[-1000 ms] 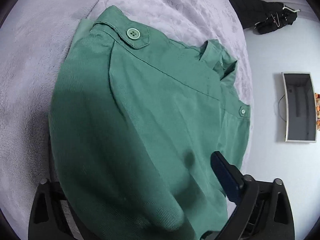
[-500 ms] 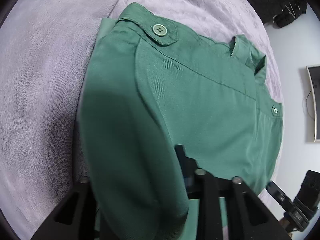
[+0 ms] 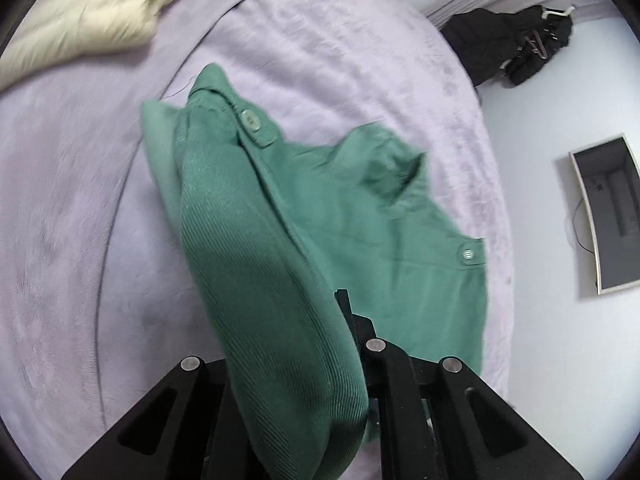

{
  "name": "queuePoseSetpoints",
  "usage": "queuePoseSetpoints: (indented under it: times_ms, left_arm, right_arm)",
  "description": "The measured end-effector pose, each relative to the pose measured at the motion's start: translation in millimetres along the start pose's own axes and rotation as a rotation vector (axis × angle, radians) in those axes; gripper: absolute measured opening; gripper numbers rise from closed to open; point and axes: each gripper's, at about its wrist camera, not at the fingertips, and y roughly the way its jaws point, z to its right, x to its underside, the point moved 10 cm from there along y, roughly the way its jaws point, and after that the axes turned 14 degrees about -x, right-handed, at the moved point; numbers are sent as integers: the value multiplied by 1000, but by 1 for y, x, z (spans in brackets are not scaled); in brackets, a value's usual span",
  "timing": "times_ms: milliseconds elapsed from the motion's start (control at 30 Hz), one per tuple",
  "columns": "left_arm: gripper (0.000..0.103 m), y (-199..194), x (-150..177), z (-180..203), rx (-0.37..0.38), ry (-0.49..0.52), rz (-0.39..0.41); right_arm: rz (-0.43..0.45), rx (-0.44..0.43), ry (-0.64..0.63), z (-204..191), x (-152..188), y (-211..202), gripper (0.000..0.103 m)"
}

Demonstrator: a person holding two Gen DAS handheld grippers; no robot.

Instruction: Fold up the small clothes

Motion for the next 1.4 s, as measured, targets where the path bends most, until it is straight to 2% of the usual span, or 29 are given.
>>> queuePoseSetpoints:
  times_ms: [133,233,300,400,500,567,633,667,700,733,767,867,933,967,1067,1133,1167,1233,1267,1300,1367,1400]
  left_arm:
    - [14,-20,2,63,-21,102,52]
    - [14,-16,10,117,-49,197,61]
    - [14,-11,20,151,-97,274,72]
    - [14,8,38,204,-197,418,88]
    - [15,53,54,250,-275,505,70]
    - [19,90,67,270,-317,543,25]
    - [33,117,86,277,-341,588,-15]
    - [36,131,97,280,-369,620,-19]
    - [44,135,106,284,-389,649,-16]
    - [47,139,112,288,-405,681,-19]
    - [47,136,115,291,-406,690,1]
    - [48,116,123,313,-305,712,34]
    - [77,101,125,327,-204,716,31]
    - [82,87,123,334,-149,700,52]
    - [83,50,116,342,-34,647,83]
    - [83,30,107,330,-4,611,97]
    - [83,21,100,319,-22,599,121]
    - [83,15,85,288,-92,580,154]
    - [83,14,78,270,-130,566,164]
    - [83,14,75,250,-174,547,166]
    - [83,25,72,203,-257,487,127]
    - [83,31,74,183,-283,458,96]
  right_arm:
    - [30,-86,64,7,0,-3,3]
    - [45,-176,133,12,-1,-8,3]
    - [66,-255,199,16,-2,-20,4]
    - [105,-341,264,24,0,-42,6]
    - [139,-398,364,45,8,-56,6]
    - [157,-436,441,63,15,-62,6]
    - [174,-486,494,73,21,-68,6]
    - [178,-500,503,75,22,-71,6]
    - [176,-504,504,76,23,-74,5]
    - [174,-504,513,79,25,-76,5]
    - [175,-515,522,81,27,-79,5]
    - [181,-509,523,87,27,-90,5]
    - [185,-486,512,91,24,-97,5]
    - [188,-474,503,92,22,-102,5]
    - [201,-419,463,97,15,-122,6]
    - [230,-392,445,102,9,-140,8]
    - [249,-383,444,105,6,-149,14]
    - [309,-385,462,113,-1,-168,34]
    - [341,-405,479,116,-4,-178,54]
    - [381,-445,503,119,-10,-189,68]
    - [419,-478,510,124,-20,-208,70]
    - [411,-456,474,118,-21,-211,70]
